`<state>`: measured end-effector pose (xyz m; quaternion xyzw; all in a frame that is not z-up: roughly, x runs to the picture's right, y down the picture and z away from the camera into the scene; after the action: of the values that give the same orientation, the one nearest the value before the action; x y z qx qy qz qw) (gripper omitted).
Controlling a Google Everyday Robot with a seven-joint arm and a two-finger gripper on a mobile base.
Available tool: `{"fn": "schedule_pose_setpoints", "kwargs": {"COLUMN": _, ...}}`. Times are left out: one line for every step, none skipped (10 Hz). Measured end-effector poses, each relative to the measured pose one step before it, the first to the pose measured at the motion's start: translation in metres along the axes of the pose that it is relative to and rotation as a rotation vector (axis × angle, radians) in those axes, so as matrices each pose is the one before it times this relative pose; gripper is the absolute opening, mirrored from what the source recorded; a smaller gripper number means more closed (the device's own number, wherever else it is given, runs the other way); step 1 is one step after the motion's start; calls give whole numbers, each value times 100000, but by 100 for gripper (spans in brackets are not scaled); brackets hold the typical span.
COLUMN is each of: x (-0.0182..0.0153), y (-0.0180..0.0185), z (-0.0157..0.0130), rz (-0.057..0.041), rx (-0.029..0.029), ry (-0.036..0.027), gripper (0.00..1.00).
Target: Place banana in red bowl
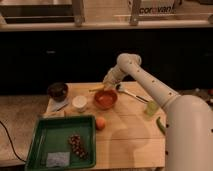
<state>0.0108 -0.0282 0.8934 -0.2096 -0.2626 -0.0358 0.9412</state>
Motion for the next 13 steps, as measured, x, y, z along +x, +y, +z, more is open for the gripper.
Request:
{"fn": "schedule_pose_setpoints", "kwargs": {"x": -106, "y": -21, "z": -63, "rz": 67, "rx": 35, "ry": -357, "gripper": 22}}
{"fn": "schedule_pose_setpoints", "kwargs": {"x": 46, "y": 20, "z": 2, "rz": 256, "rx": 4, "ry": 35, "gripper": 31}}
{"fn": "schedule_pose_setpoints", "kwargs": {"x": 126, "y": 90, "z": 122, "rz": 563, "rx": -143, "ry": 21, "gripper": 40}}
{"fn": "schedule_pose_setpoints", "kwargs": {"x": 232, "y": 175, "z": 141, "rz": 628, "rx": -329, "ry": 106, "gripper": 51}}
{"fn": "schedule_pose_setpoints", "kwargs": {"x": 251, "y": 278, "z": 157, "rz": 596, "rx": -516, "ry": -82, "gripper": 61}}
{"fn": "schedule_pose_setpoints", "kwargs": {"x": 358, "y": 389, "z": 92, "rz": 849, "rx": -416, "ry": -809, "gripper": 71}}
{"fn": "schedule_pose_setpoints", "kwargs": {"x": 349, "y": 335, "z": 2, "rz": 690, "rx": -207, "ry": -776, "gripper": 78}}
{"fn": "schedule_pose_setpoints", "kwargs": {"x": 372, "y": 347, "z": -8, "rz": 870, "rx": -205, "ry": -706, "gripper": 80}}
{"fn": "schedule_pose_setpoints", "kwargs": {"x": 288, "y": 340, "z": 30, "rz": 816, "rx": -253, "ry": -825, "gripper": 80}}
{"fn": "schedule_pose_setpoints", "kwargs": {"x": 263, "y": 317, "z": 125, "rz": 574, "rx": -405, "ry": -475, "gripper": 80}}
{"fn": "schedule_pose_setpoints", "kwargs": {"x": 232, "y": 262, "z": 85, "rz": 537, "rx": -364, "ry": -330, "gripper": 80}}
{"fn": "schedule_pose_setpoints", "kwargs": {"x": 191, "y": 233, "z": 134, "rz": 463, "rx": -416, "ry": -376, "gripper": 80}}
{"fn": "schedule_pose_setpoints", "kwargs": {"x": 143, "y": 142, "z": 81, "rz": 432, "rx": -144, "ry": -424, "gripper": 80}}
